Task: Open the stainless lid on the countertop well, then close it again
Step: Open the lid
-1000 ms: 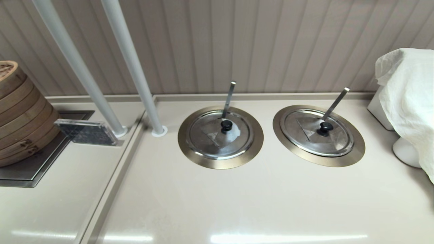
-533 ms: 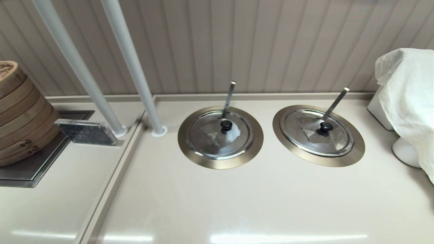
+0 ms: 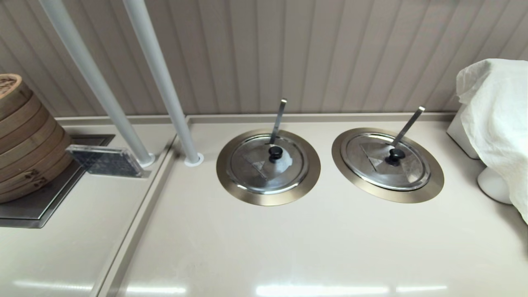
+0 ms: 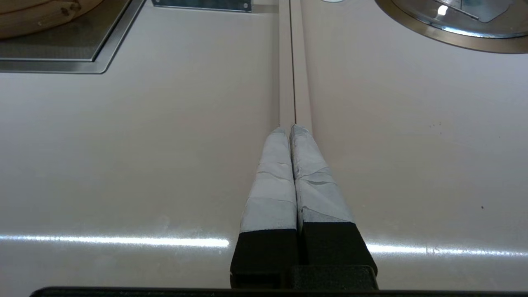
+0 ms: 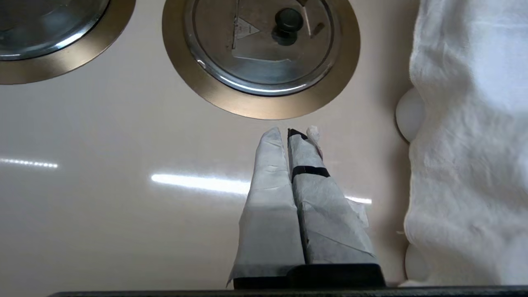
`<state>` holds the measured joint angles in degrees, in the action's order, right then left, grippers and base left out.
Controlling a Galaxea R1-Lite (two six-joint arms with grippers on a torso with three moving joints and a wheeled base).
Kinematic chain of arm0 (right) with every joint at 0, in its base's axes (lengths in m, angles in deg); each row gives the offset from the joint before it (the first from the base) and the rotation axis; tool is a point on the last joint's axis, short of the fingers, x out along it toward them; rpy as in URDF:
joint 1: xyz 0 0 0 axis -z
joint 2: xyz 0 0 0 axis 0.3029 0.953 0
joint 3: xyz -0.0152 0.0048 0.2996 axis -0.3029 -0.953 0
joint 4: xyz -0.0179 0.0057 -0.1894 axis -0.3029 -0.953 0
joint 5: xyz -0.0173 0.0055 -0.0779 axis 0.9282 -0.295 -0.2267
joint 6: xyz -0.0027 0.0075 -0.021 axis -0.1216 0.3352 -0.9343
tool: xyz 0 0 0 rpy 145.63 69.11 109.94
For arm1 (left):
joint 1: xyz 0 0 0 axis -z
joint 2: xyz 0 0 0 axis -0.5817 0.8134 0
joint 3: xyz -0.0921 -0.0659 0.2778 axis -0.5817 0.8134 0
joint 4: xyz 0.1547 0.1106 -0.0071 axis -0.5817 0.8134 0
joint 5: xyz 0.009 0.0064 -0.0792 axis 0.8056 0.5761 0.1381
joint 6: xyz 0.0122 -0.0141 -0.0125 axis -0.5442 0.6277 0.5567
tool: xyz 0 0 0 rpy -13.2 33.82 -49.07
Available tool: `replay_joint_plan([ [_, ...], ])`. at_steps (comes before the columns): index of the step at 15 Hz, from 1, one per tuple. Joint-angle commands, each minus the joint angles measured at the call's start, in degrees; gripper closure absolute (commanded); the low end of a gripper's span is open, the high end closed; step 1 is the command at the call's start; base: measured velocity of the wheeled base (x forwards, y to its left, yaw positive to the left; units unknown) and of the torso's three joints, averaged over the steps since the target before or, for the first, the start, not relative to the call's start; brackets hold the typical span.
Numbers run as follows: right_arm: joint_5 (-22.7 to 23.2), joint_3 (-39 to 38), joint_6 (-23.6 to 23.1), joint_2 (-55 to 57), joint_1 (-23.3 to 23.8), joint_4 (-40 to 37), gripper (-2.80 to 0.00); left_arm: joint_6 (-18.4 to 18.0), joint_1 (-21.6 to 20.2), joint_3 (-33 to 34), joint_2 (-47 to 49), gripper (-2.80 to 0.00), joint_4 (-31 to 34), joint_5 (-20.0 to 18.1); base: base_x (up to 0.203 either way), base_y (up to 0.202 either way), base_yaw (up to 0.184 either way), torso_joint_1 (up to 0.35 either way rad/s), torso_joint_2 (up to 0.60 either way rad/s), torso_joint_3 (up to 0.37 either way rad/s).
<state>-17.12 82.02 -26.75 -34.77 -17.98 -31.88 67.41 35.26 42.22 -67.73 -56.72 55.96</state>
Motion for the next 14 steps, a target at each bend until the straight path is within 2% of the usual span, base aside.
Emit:
replay_joint_plan([
  [1, 0.38, 10.81, 1.15, 25.16, -0.96, -0.65, 0.00, -0.01, -0.05, 0.01, -0.01, 0.00, -0.02, 0.02, 0.000, 0.000, 0.000, 0.000, 0.00, 0.000],
  [3, 1.11, 16.85, 7.12, 35.76, -4.56, 2.75, 0.00, -0.01, -0.05, 0.01, -0.01, 0.00, -0.02, 0.02, 0.000, 0.000, 0.000, 0.000, 0.00, 0.000],
  [4, 0.34, 17.43, 9.27, 39.13, -5.94, 8.91, 0.00, -0.01, -0.05, 0.01, -0.01, 0.00, -0.02, 0.02, 0.000, 0.000, 0.000, 0.000, 0.00, 0.000],
  [6, -3.54, 15.64, 11.53, 43.44, -6.35, 29.29, 0.00, -0.01, 0.01, 0.01, -0.01, 0.00, -0.02, 0.02, 0.000, 0.000, 0.000, 0.000, 0.00, 0.000],
  [7, -5.51, 14.27, 12.02, 46.03, -5.61, 36.92, 0.00, -0.01, -0.05, 0.01, -0.01, 0.00, -0.02, 0.02, 0.000, 0.000, 0.000, 0.000, 0.00, 0.000],
  [8, -7.40, 13.50, 12.35, 48.16, -3.44, 40.71, 0.00, -0.01, 0.04, 0.01, -0.01, 0.00, -0.02, 0.02, 0.000, 0.000, 0.000, 0.000, 0.00, 0.000],
  [10, -10.40, 16.12, 12.61, 50.64, -0.02, 41.33, 0.00, -0.01, -0.05, 0.01, -0.01, 0.00, -0.02, 0.02, 0.000, 0.000, 0.000, 0.000, 0.00, 0.000],
  [11, -12.82, 16.53, 12.53, 50.79, 0.23, 41.27, 0.00, -0.01, -0.05, 0.01, -0.01, 0.00, -0.02, 0.02, 0.000, 0.000, 0.000, 0.000, 0.00, 0.000],
  [14, -13.36, 16.42, 12.52, 50.48, 0.35, 41.08, 0.00, -0.01, -0.05, 0.01, -0.01, 0.00, -0.02, 0.02, 0.000, 0.000, 0.000, 0.000, 0.00, 0.000],
])
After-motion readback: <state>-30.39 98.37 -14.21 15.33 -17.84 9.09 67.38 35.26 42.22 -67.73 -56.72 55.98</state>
